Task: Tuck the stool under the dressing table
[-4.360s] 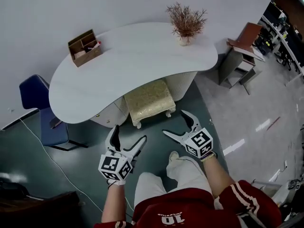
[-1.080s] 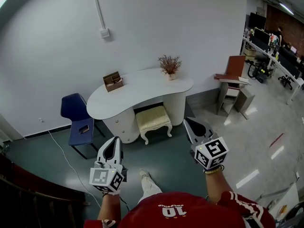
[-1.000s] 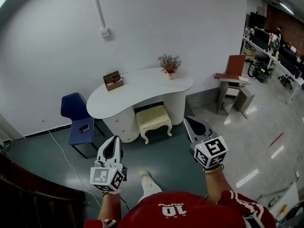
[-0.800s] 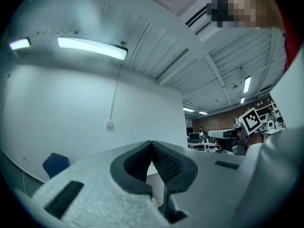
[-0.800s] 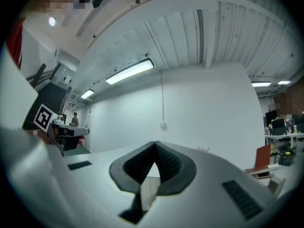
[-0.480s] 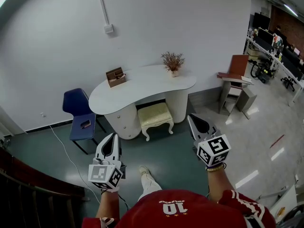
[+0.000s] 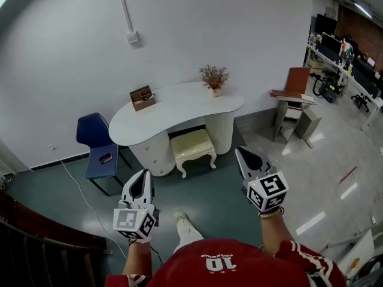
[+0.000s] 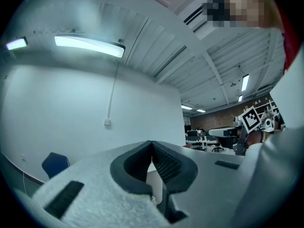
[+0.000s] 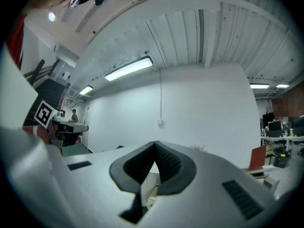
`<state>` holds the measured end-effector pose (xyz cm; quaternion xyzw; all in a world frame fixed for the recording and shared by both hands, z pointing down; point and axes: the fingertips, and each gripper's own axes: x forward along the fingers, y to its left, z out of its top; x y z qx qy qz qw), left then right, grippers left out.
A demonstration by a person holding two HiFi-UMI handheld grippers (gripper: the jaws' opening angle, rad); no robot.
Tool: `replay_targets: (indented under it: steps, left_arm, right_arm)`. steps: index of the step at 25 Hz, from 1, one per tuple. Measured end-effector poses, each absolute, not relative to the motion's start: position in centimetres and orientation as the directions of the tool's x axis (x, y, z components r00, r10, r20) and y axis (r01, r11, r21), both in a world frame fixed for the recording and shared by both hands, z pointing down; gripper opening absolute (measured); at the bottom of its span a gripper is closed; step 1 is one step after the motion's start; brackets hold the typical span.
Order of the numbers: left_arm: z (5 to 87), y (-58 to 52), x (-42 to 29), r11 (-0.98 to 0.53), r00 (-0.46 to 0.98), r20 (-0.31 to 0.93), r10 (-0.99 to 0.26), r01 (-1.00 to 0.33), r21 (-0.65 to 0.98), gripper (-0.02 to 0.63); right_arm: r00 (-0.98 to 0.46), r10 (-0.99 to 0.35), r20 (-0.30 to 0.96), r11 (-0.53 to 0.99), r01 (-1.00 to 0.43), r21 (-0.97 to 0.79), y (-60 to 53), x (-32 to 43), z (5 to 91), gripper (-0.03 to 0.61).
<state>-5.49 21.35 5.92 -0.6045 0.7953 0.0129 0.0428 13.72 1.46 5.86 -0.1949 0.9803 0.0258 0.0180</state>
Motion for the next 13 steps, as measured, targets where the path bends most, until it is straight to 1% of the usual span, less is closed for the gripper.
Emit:
replay_targets:
  steps: [13]
  left_arm:
    - [6.9,21.6,-6.0,0.278,-0.277,-0.066,-0.959,-0.960,-0.014,-0.009]
  right_arm:
    - [-0.924,-0.379,-0.039,0.925,-0.380,0.021,1.4,13.7,6.4,0.002]
